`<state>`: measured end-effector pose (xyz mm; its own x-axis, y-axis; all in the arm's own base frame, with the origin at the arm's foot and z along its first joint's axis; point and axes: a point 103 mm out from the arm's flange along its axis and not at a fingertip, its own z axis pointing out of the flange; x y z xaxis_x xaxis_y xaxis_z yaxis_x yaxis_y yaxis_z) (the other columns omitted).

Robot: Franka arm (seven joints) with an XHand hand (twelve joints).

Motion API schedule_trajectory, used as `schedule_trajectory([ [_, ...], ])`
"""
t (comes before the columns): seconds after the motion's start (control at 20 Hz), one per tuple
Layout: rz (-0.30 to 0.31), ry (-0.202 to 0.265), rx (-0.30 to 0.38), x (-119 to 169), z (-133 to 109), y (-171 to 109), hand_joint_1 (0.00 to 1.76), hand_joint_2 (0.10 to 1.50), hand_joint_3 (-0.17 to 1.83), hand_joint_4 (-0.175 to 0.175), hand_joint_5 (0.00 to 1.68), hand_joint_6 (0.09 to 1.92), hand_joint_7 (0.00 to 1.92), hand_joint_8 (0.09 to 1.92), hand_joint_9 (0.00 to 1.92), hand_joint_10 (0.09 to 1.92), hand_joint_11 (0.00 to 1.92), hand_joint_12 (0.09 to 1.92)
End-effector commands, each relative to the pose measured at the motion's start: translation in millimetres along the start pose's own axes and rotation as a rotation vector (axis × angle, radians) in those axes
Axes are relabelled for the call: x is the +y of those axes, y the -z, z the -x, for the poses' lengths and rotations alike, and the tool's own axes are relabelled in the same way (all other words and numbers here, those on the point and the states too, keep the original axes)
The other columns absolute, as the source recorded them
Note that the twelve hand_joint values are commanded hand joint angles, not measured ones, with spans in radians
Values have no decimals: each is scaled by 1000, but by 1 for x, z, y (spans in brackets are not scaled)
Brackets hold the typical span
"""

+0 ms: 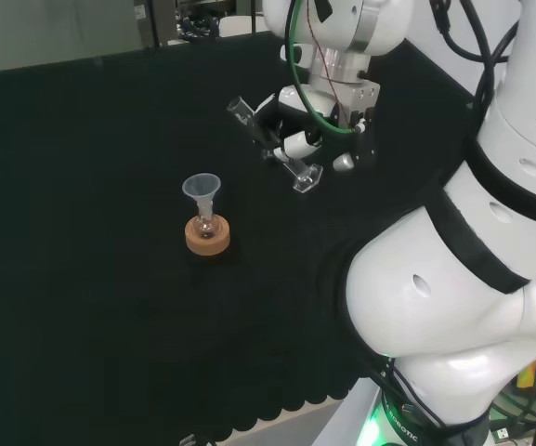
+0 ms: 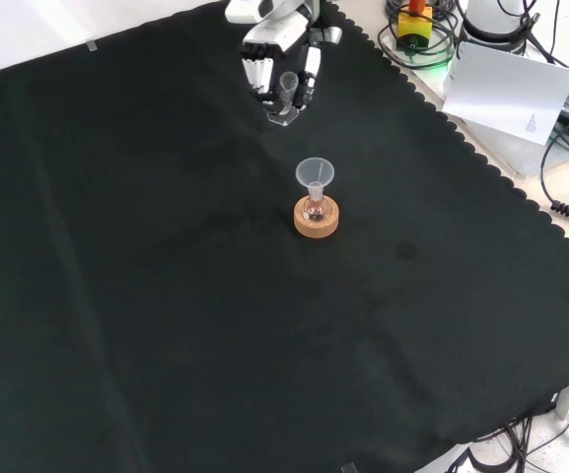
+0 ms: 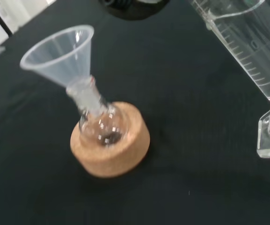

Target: Pour the water from the graduated cylinder into the round-bottom flask.

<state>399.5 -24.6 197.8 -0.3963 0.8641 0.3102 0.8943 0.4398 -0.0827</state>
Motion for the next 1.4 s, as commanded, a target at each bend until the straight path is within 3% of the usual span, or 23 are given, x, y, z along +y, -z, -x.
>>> schedule_trajectory([
  [0.05, -123, 7, -53, -14, -20, -10, 1280, 1054, -2, -175, 1098, 803, 1136, 784, 1592, 87, 1408, 701],
  [0.45, -271, -23, -107, -11, -18, -17, 1280, 1053, -2, -175, 1101, 799, 1139, 780, 1596, 87, 1410, 696],
  [1.4, -540, -58, -218, 0, -21, -19, 1281, 1050, -2, -175, 1106, 790, 1146, 769, 1606, 87, 1419, 689],
])
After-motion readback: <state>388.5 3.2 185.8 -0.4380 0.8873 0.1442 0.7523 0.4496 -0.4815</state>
